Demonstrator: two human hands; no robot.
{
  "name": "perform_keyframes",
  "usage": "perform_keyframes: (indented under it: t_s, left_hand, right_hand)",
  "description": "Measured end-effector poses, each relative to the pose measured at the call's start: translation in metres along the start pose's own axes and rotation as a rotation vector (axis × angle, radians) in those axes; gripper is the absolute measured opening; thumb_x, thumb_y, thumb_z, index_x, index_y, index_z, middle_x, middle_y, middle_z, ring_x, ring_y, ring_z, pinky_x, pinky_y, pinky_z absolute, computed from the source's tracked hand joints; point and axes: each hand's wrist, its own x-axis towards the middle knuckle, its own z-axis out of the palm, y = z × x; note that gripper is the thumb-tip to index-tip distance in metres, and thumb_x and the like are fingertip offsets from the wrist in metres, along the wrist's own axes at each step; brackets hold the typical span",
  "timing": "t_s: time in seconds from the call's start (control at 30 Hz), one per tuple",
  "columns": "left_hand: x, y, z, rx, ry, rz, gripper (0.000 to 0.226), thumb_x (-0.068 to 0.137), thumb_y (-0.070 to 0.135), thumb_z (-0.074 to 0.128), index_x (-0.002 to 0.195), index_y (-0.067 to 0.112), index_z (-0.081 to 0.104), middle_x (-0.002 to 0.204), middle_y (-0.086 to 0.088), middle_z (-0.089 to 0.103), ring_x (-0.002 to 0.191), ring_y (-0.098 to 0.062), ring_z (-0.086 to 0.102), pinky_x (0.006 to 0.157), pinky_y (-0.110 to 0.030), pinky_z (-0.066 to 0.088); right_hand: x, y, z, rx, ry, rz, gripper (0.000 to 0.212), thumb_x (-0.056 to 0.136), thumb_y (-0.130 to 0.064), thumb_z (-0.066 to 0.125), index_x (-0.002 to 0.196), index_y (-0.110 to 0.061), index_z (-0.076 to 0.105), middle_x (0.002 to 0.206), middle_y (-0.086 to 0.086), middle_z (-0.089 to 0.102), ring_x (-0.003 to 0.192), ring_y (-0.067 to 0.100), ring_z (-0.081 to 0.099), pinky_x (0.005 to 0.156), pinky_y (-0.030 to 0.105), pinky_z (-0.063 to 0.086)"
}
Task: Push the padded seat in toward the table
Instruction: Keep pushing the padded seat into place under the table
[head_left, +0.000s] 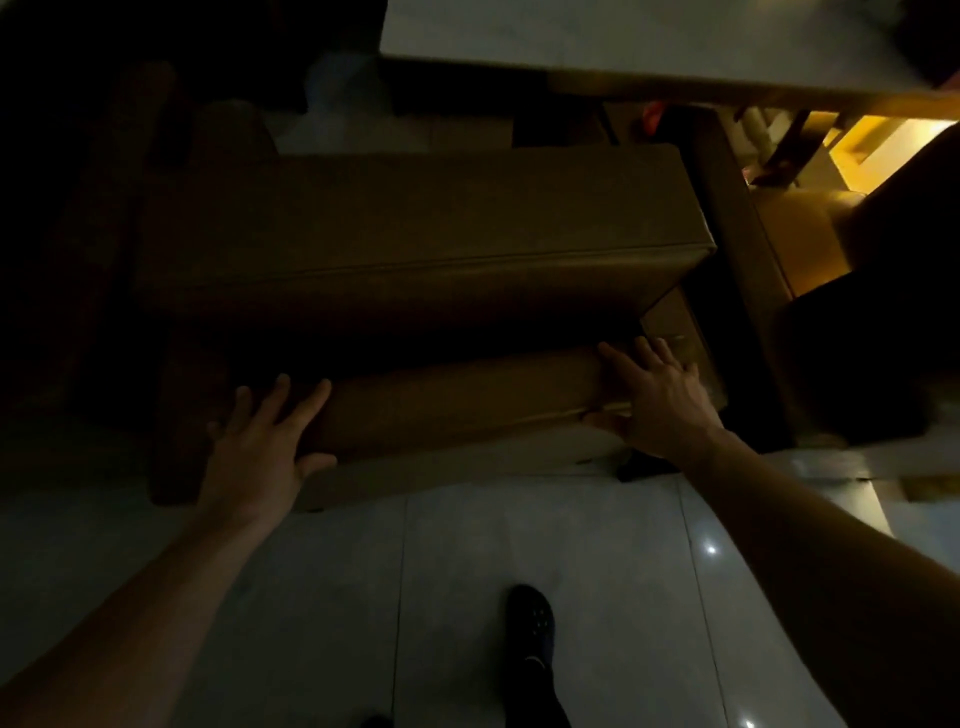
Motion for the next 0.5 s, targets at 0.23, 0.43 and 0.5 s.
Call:
perform_keyframes:
  t_s: [0.23, 0.43, 0.5]
  left_hand:
    - [-0.003, -0.013, -0.004, -0.016, 0.017, 0.047, 0.081, 0.084, 0.052, 0.063, 0.152, 0.041, 0.021, 0.161, -0.010, 0.021, 0.144, -0.047, 0.014, 0.106, -0.073, 0.025]
    - [-0.005, -0.049, -0.014, 0.016, 0.015, 0.080, 0.082, 0.085, 0.049, 0.063, 0.153, 0.038, 0.018, 0.162, -0.009, 0.019, 0.146, -0.045, 0.011, 0.108, -0.071, 0.022]
    - [-0.006, -0.052, -0.014, 0.021, 0.024, 0.090, 0.082, 0.085, 0.049, 0.063, 0.153, 0.038, 0.018, 0.162, -0.010, 0.019, 0.145, -0.045, 0.011, 0.109, -0.072, 0.021]
  right_hand:
    - [-0.011, -0.016, 0.007, -0.015, -0.006, 0.033, 0.100, 0.080, -0.079, 0.050, 0.157, -0.035, 0.003, 0.166, 0.013, 0.008, 0.151, 0.040, 0.008, 0.116, 0.063, 0.023]
    - [-0.036, -0.053, 0.022, -0.048, 0.032, 0.045, 0.096, 0.083, -0.081, 0.039, 0.157, -0.032, 0.002, 0.164, 0.016, 0.013, 0.150, 0.040, 0.012, 0.114, 0.060, 0.029]
    - [-0.041, -0.059, 0.024, -0.065, 0.040, 0.057, 0.095, 0.084, -0.080, 0.038, 0.158, -0.031, 0.003, 0.163, 0.016, 0.014, 0.149, 0.040, 0.013, 0.113, 0.060, 0.030]
